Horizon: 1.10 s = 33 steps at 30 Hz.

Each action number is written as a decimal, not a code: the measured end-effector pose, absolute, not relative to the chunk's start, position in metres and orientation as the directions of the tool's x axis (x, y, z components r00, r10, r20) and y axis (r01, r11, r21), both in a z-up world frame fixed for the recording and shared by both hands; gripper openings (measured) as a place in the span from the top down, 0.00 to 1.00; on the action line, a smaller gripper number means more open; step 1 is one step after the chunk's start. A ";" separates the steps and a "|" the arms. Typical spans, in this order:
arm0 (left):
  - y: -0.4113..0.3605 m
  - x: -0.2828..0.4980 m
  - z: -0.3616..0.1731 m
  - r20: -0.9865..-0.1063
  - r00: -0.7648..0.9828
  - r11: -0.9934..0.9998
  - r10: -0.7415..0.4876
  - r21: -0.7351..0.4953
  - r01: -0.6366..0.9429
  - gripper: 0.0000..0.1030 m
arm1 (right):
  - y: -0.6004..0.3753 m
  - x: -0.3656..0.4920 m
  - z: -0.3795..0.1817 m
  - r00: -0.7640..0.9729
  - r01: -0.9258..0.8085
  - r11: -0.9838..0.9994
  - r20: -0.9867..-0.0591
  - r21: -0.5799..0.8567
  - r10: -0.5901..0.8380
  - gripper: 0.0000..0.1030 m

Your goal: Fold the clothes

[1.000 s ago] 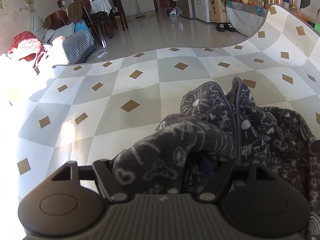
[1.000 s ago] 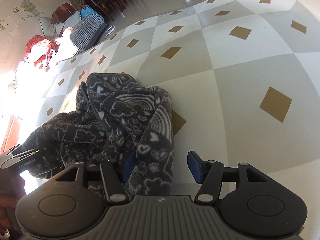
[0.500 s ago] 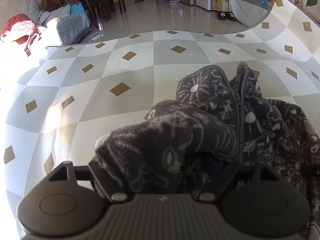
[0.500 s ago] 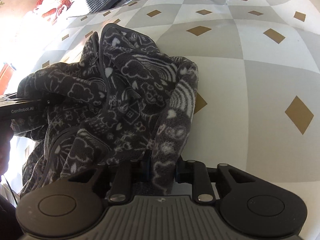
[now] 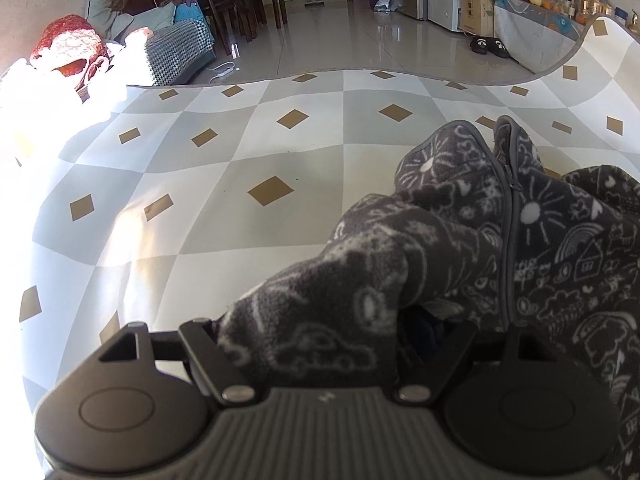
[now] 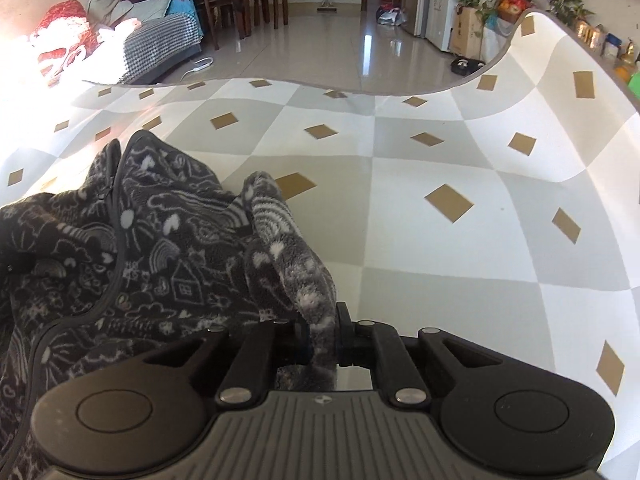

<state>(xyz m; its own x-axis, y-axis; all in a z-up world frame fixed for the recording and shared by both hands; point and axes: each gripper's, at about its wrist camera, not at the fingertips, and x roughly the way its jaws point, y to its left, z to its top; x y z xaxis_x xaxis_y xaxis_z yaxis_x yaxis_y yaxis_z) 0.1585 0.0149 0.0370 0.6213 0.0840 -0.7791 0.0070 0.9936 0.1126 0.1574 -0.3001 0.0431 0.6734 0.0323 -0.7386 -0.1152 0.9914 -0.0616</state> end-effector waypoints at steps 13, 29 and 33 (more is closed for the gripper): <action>0.049 0.166 0.055 -0.730 0.641 0.966 0.237 0.105 -0.237 0.21 | -0.331 0.180 0.068 0.729 0.102 0.991 -0.684 0.082 -0.019 0.59; -0.013 0.139 0.055 -0.724 0.688 0.992 0.060 0.120 0.040 0.17 | -0.318 0.157 0.081 0.721 0.006 0.996 -0.691 0.086 0.055 0.51; -0.028 0.131 0.052 -0.738 0.675 0.987 0.005 0.112 0.114 0.17 | -0.312 0.151 0.072 0.655 -0.051 0.994 -0.748 0.098 0.108 0.50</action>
<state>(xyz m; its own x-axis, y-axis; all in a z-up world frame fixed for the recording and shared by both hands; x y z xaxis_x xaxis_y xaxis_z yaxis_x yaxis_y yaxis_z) 0.1311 -0.0276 0.0515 0.6745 0.0055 -0.7382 0.1144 0.9871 0.1119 0.1510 -0.3125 0.0721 0.6552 0.1076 -0.7477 -0.0513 0.9939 0.0981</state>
